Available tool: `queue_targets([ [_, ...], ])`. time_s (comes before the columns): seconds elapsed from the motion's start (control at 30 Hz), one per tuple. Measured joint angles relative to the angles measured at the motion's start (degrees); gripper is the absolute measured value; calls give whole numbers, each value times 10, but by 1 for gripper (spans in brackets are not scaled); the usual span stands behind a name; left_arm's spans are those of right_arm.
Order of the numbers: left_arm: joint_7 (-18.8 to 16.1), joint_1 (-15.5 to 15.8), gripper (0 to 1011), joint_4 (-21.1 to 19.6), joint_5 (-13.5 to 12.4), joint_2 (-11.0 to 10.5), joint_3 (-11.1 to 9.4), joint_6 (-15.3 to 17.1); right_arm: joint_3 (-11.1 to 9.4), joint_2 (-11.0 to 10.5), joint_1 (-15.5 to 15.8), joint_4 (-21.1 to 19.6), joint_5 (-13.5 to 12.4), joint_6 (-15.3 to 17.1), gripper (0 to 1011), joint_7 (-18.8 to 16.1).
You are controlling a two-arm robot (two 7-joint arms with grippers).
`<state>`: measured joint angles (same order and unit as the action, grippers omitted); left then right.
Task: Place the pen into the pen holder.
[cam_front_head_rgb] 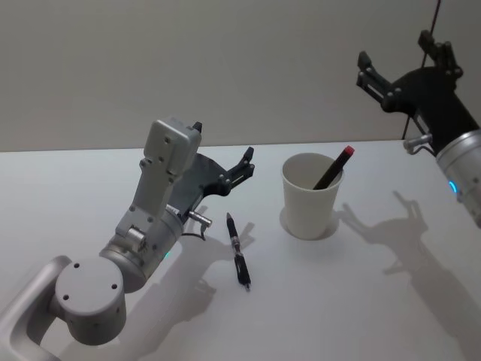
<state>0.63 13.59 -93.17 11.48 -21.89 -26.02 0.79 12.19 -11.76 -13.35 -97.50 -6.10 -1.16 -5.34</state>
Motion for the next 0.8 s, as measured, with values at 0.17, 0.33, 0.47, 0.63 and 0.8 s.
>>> queue_targets([
  [0.17,0,0,1001,0,0,0,0,0,-5,-7,2,-5,-3,7,1001,-2],
  [0.33,0,0,1001,0,0,0,0,0,-8,-10,4,-8,-5,10,1001,-3],
  [0.47,0,0,1001,0,0,0,0,0,-10,-13,4,-10,-6,13,1001,-4],
  [0.63,0,0,1001,0,0,0,0,0,-11,-15,5,-11,-7,15,1001,-5],
  [0.8,0,0,1001,0,0,0,0,0,-12,-16,5,-12,-7,16,1001,-5],
])
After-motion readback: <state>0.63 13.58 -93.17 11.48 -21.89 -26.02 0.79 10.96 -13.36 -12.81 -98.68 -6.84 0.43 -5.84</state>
